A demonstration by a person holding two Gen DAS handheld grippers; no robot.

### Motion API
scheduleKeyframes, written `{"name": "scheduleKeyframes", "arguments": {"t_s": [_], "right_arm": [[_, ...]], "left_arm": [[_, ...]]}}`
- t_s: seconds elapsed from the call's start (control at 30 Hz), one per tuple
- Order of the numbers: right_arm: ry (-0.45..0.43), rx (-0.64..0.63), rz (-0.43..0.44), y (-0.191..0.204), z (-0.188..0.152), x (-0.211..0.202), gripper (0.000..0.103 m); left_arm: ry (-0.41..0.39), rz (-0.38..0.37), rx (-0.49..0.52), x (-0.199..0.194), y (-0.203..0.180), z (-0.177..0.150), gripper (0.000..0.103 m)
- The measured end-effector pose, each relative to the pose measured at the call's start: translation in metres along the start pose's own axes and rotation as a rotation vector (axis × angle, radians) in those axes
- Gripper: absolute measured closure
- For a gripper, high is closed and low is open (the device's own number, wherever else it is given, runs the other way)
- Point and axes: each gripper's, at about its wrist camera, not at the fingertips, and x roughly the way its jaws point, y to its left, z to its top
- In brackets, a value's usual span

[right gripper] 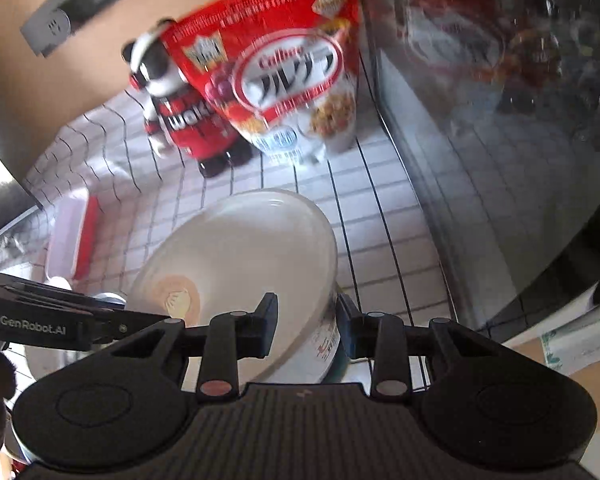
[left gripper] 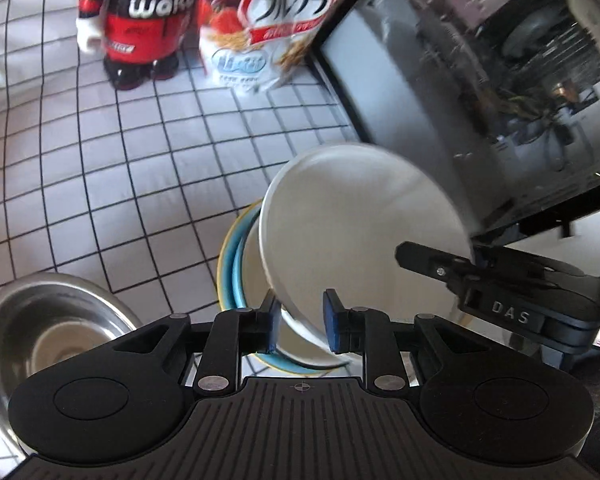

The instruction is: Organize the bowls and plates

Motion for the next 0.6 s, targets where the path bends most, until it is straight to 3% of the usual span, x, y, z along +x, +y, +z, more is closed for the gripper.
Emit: {"name": "scheduleKeyframes", "arguments": {"t_s": [0.27,0.5,0.6], "right_arm": [[-0.001,0.015,-0.010,0.000,-0.012,0.012,0.066],[-0.114,-0.096,-0.105,0.026,-0.007,-0.005,0.049],[-0.148,-0.168,-0.111,0.050,-0.002,-0.010,0.049]], "left_arm": [[-0.125,-0.007,-0.023,-0.020,0.018,-0.006,0.076],[-0.212,0.039,-0.080,-0.049,0.050,-0.034,0.076],[-0.269,0.096,-0.144,-0.066,0.077,-0.050,0.076]]}}
